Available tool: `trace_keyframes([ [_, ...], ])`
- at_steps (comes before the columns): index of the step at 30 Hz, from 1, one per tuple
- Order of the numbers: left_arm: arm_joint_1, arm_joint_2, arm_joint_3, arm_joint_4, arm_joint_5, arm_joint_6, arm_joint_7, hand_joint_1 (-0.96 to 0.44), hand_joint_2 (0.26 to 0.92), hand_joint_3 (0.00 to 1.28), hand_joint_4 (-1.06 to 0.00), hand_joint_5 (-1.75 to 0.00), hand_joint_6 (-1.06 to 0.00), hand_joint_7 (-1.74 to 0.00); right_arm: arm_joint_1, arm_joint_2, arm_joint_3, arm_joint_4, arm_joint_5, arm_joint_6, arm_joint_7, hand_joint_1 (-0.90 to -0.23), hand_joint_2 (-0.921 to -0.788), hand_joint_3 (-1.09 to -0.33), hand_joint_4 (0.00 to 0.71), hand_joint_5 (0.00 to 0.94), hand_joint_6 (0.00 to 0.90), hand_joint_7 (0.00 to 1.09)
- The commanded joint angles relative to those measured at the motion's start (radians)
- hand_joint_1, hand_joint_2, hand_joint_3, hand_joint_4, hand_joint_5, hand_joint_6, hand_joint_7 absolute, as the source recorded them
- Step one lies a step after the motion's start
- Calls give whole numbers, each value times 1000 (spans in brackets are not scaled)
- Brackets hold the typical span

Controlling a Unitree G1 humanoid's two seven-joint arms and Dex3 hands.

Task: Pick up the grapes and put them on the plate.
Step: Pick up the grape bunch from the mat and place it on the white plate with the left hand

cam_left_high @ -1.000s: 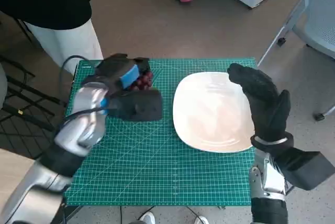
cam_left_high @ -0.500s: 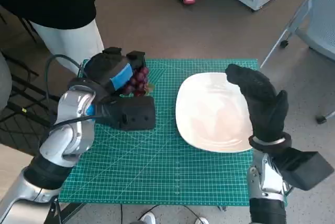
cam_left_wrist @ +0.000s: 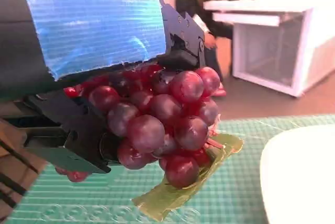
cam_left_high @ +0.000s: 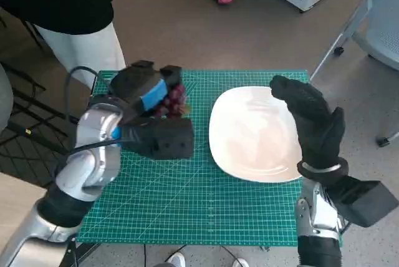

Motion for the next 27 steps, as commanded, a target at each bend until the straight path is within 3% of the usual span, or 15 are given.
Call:
trace_keyframes([
  [1, -80, -49, -10, 12, 2, -11, -15, 3, 921, 266, -431, -1418, -429, -1396, 31, -8, -5, -11, 3, 12, 4, -642, -921, -769, 324, 2, -1, 365],
  [9, -152, -139, -38, 44, 3, -40, 1, 21, 912, 298, -413, -1454, -414, -1370, 50, -23, -19, -30, 7, 14, 2, -645, -921, -762, 328, 4, 0, 369],
  [10, -158, -148, -43, 50, 3, -49, 6, 67, 882, 360, -410, -1483, -417, -1250, 54, -24, -21, -33, 7, 14, 2, -645, -921, -761, 329, 4, 0, 369],
  [13, -179, -172, -54, 77, -1, -83, 25, 265, 741, 641, -413, -1601, -515, -651, 65, -29, -27, -42, 8, 12, 1, -646, -921, -759, 330, 5, 0, 371],
  [14, -188, -182, -58, 93, -4, -96, 32, 303, 713, 696, -415, -1623, -564, -527, 69, -31, -29, -46, 9, 13, 1, -646, -921, -758, 331, 5, 1, 371],
  [15, -198, -192, -62, 111, -7, -109, 38, 307, 706, 706, -418, -1623, -589, -510, 74, -33, -32, -51, 10, 14, 0, -646, -921, -757, 332, 5, 1, 371],
  [16, -209, -202, -65, 130, -11, -121, 44, 276, 721, 672, -420, -1603, -589, -606, 79, -34, -34, -56, 10, 15, -1, -647, -921, -756, 332, 6, 2, 372],
  [19, -247, -237, -73, 204, -24, -150, 51, 109, 828, 464, -412, -1515, -485, -1105, 96, -39, -40, -77, 12, 19, -5, -648, -921, -751, 335, 6, 5, 371],
  [22, -290, -277, -82, 276, -33, -161, 42, 36, 891, 375, -374, -1507, -397, -1358, 115, -44, -48, -101, 14, 24, -10, -649, -921, -746, 338, 7, 8, 368],
  [25, -324, -311, -93, 329, -39, -165, 34, 13, 911, 360, -348, -1520, -355, -1450, 133, -48, -57, -121, 11, 25, -17, -650, -921, -741, 340, 6, 20, 348],
  [27, -344, -331, -99, 358, -44, -164, 30, 103, 884, 418, -348, -1553, -348, -1214, 144, -49, -61, -133, 6, 23, -25, -650, -921, -739, 342, 5, 29, 333],
])
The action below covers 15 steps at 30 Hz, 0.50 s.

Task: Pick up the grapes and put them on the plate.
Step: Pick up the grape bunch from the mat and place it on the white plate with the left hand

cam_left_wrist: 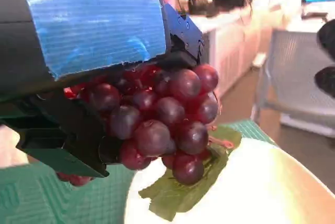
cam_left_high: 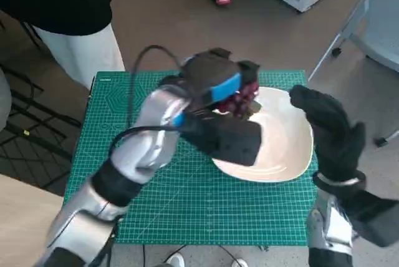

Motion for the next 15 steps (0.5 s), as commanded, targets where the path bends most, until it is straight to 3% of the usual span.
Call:
trace_keyframes([
  [1, -78, -51, -16, 68, -13, -6, -9, 167, 860, 463, -355, -1573, -357, -1020, 47, -5, -12, -24, -2, 12, -23, -650, -921, -738, 342, 5, 32, 328],
  [2, -88, -61, -19, 82, -14, -5, -11, 240, 834, 511, -363, -1594, -381, -797, 53, -5, -13, -28, -5, 10, -28, -650, -921, -737, 343, 4, 35, 323],
  [5, -114, -88, -28, 123, -16, -2, -15, 317, 807, 550, -381, -1604, -480, -525, 67, -4, -19, -37, -18, 2, -47, -650, -921, -735, 343, 4, 37, 314],
  [9, -136, -109, -40, 151, -12, 3, -28, 345, 842, 454, -417, -1553, -579, -445, 82, 1, -21, -47, -34, -7, -71, -649, -921, -734, 343, 3, 39, 303],
  [15, -158, -124, -59, 179, -10, -7, -42, 351, 907, 293, -462, -1480, -618, -466, 96, 7, -20, -56, -56, -18, -105, -650, -921, -734, 345, 4, 44, 291],
])
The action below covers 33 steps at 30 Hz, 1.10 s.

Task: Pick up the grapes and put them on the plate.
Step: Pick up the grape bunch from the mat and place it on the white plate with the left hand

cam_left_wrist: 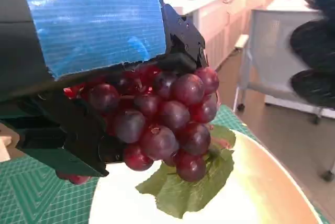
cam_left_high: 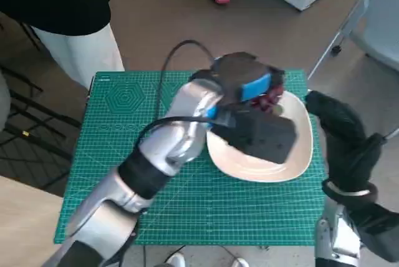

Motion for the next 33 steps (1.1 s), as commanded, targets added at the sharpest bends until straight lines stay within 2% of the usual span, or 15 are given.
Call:
trace_keyframes([
  [1, -46, -16, -17, 31, -3, -9, -13, 352, 911, 282, -466, -1474, -618, -466, 35, 10, 0, -8, -23, -6, -32, -650, -921, -735, 345, 4, 45, 289],
  [8, -61, -35, -18, 78, -17, -36, 0, 353, 920, 262, -469, -1467, -605, -445, 40, 13, 7, -14, -35, -9, -60, -648, -921, -738, 345, 3, 47, 278],
  [15, -72, -45, -18, 118, -20, -59, 9, 351, 911, 320, -423, -1523, -635, -322, 38, 14, 13, -9, -42, -14, -69, -647, -921, -740, 344, 2, 50, 268],
  [22, -76, -52, -12, 156, -26, -62, 21, 349, 912, 343, -393, -1553, -644, -281, 36, 15, 15, -1, -51, -21, -79, -646, -921, -746, 344, 1, 56, 259],
  [29, -63, -60, -10, 168, -36, -64, 33, 350, 920, 282, -446, -1490, -649, -258, 31, 16, 18, 10, -55, -23, -84, -645, -921, -752, 343, 1, 59, 251],
  [33, -39, -60, 1, 161, -64, -88, 41, 351, 921, 245, -485, -1447, -603, -204, 29, 13, 19, 16, -53, -25, -84, -645, -921, -753, 342, 0, 61, 247],
])
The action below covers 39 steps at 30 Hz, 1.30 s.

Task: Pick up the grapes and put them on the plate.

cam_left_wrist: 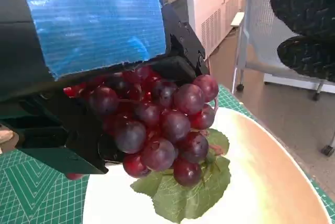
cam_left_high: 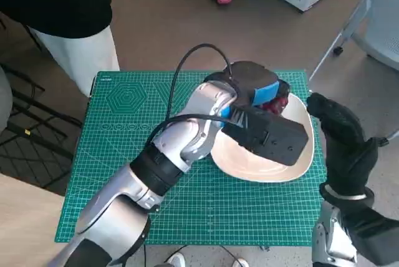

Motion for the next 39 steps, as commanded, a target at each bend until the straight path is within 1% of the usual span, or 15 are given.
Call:
trace_keyframes([
  [1, 8, -13, 15, 0, -42, -33, 20, 352, 921, 238, -493, -1440, -579, -181, 12, 3, 0, 24, -4, 2, -8, -645, -921, -754, 342, 0, 61, 247],
  [5, 16, -17, 24, 30, -77, -58, 26, 354, 915, 217, -525, -1405, -433, -77, 11, 2, 1, 32, -2, -4, -6, -644, -921, -754, 341, 0, 62, 242],
  [6, 17, -17, 25, 38, -84, -64, 26, 327, 909, 212, -499, -1337, -404, -60, 10, 3, 1, 33, -2, -6, -6, -644, -921, -754, 341, 1, 63, 241],
  [7, 18, -16, 26, 46, -90, -70, 27, 259, 899, 196, -433, -1171, -375, -45, 10, 3, 1, 35, -2, -7, -6, -645, -921, -753, 342, 1, 63, 241],
  [9, 19, -13, 26, 60, -100, -81, 28, 37, 872, 136, -242, -663, -317, -23, 8, 3, 1, 39, 0, -11, -5, -645, -921, -752, 342, 1, 65, 239],
  [10, 19, -12, 26, 67, -104, -85, 28, -70, 863, 104, -161, -438, -293, -16, 6, 3, 1, 42, 1, -12, -4, -645, -921, -752, 342, 1, 66, 238],
  [11, 19, -11, 26, 73, -108, -88, 27, -154, 859, 82, -108, -292, -272, -11, 5, 4, 2, 45, 2, -13, -4, -646, -921, -751, 342, 1, 67, 237],
  [12, 18, -10, 27, 79, -112, -90, 25, -221, 858, 67, -76, -200, -253, -8, 3, 4, 2, 47, 3, -14, -3, -646, -921, -751, 343, 1, 67, 236],
  [14, 16, -9, 30, 93, -119, -94, 22, -324, 861, 48, -42, -98, -222, -5, -1, 5, 5, 51, 4, -15, -2, -646, -921, -751, 343, 1, 69, 234],
  [17, 13, -7, 33, 113, -127, -102, 24, -415, 868, 31, -22, -34, -193, -2, -7, 5, 7, 57, 7, -16, 0, -646, -921, -751, 343, 1, 70, 231],
  [20, 16, -1, 35, 128, -133, -113, 37, -451, 876, 23, -16, -12, -182, 0, -13, 4, 8, 67, 13, -16, 6, -647, -921, -751, 342, 1, 71, 228],
  [23, 27, 9, 35, 137, -135, -136, 61, -458, 888, 19, -15, -5, -178, 0, -20, 1, 7, 80, 22, -17, 16, -647, -921, -752, 341, 0, 71, 225],
  [30, 87, 61, 52, 102, -145, -218, 124, -417, 911, 14, -21, -3, -180, -2, -38, -5, 5, 103, 41, -21, 39, -648, -921, -751, 339, 0, 73, 219],
  [35, 124, 105, 83, 106, -158, -314, 208, -407, 917, 10, -34, -7, -198, -10, -51, -8, 4, 122, 55, -19, 57, -648, -921, -753, 332, 0, 74, 215],
  [39, 155, 135, 140, 143, -201, -415, 296, -419, 920, 17, -61, -16, -222, -20, -61, -8, 4, 134, 62, -17, 68, -647, -921, -752, 331, 0, 78, 214],
])
